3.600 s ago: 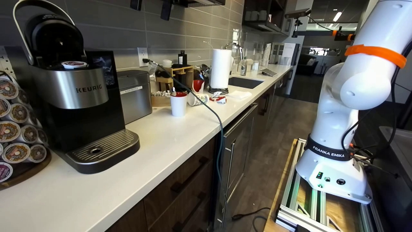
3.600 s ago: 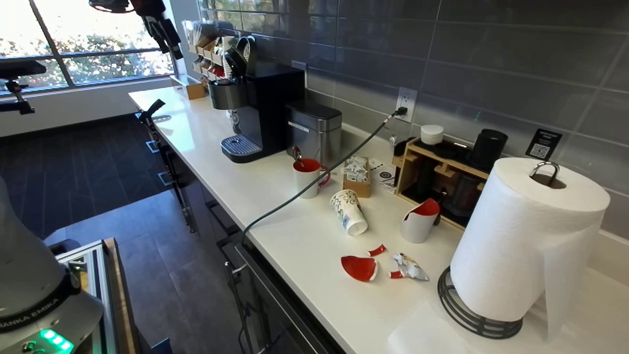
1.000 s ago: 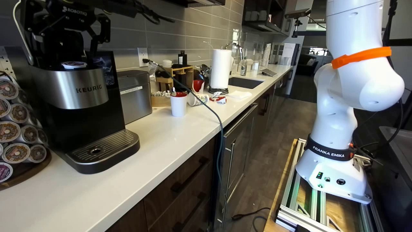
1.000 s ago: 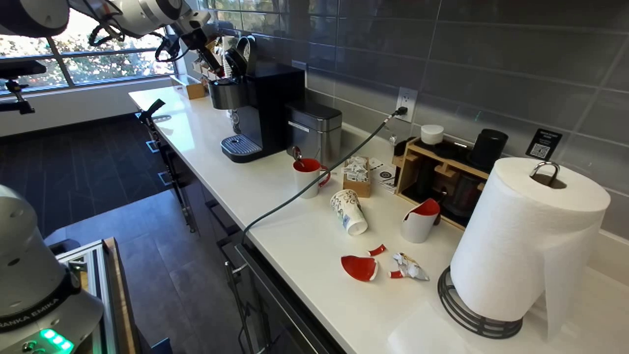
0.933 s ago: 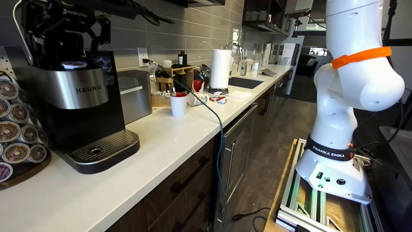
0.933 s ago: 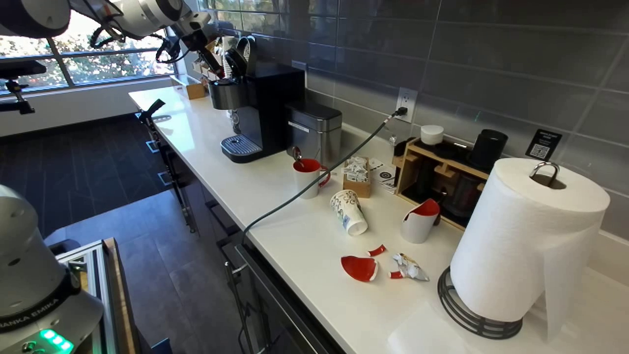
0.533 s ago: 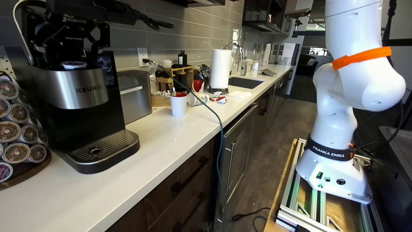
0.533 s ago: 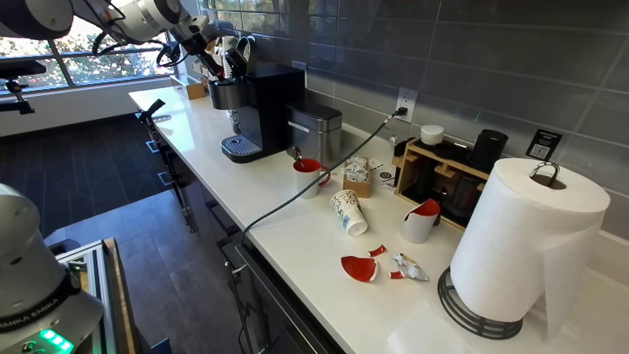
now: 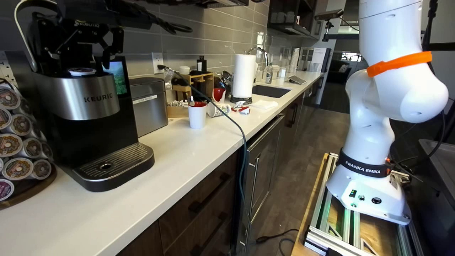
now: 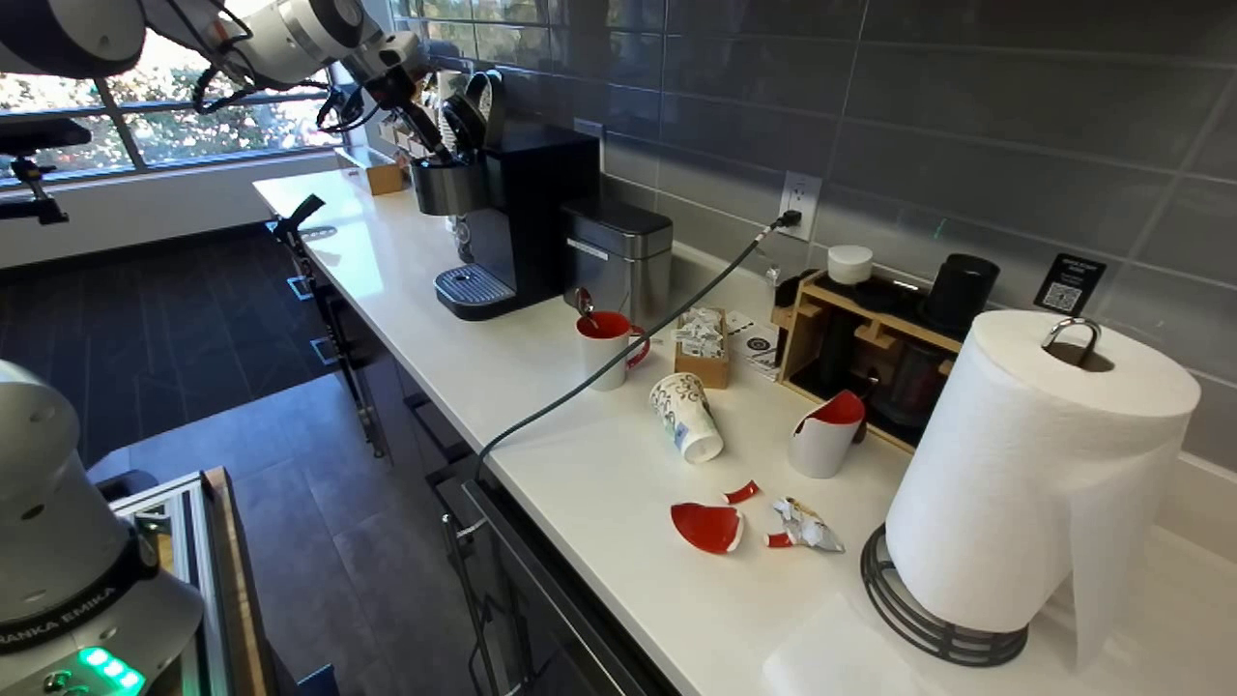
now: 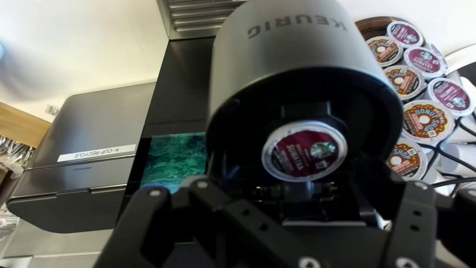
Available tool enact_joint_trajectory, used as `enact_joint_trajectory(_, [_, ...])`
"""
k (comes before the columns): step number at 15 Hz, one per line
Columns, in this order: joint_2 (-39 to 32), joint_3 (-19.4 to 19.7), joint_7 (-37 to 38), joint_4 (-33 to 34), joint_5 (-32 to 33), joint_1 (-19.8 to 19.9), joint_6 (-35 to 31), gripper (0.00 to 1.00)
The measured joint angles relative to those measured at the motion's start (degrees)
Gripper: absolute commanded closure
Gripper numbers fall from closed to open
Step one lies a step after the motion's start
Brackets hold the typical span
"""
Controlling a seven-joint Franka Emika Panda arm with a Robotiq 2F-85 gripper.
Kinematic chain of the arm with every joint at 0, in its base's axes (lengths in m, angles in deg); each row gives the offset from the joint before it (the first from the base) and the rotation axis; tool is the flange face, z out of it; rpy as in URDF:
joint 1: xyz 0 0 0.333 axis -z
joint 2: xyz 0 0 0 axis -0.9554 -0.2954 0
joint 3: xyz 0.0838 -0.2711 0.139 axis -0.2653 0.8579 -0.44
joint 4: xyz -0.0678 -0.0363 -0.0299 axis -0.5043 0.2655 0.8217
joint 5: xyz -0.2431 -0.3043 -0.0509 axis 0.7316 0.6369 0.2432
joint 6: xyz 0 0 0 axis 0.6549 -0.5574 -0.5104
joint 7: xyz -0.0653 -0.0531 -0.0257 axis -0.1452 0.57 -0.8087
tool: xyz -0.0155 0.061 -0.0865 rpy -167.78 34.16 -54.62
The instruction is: Pick up the small cup from the coffee marker and put it on the counter
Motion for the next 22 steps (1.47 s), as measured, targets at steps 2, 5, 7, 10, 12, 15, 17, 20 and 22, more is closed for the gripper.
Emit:
enact_joint_trajectory(2, [-0.09,0.03,0.0,0.05,0.0,0.0,0.0,0.53])
enact_joint_trajectory(5, [-0.28,0.02,0.0,0.4,0.0,-0.23,-0.26,0.72])
enact_joint_trajectory(7, [-0.3,0.04,-0.01,0.45,0.01,-0.32,-0.25,0.72])
enact_joint_trajectory(10, [-0.29,0.05,-0.02,0.46,0.01,-0.34,-0.25,0.72])
enact_joint_trajectory(12, [-0.1,0.06,0.06,0.4,0.08,-0.44,-0.24,0.72])
enact_joint_trajectory(15, [1.51,0.02,1.56,-0.27,0.98,-0.93,-0.25,0.72])
enact_joint_trajectory(17, [3.55,-0.11,3.3,-1.51,2.11,-1.46,-0.25,0.72])
enact_joint_trajectory(20, [7.65,-1.18,5.64,-5.4,2.67,-1.67,-0.25,0.72])
enact_joint_trajectory(22, [11.21,-2.07,8.56,-9.29,2.67,-1.54,-0.31,0.72])
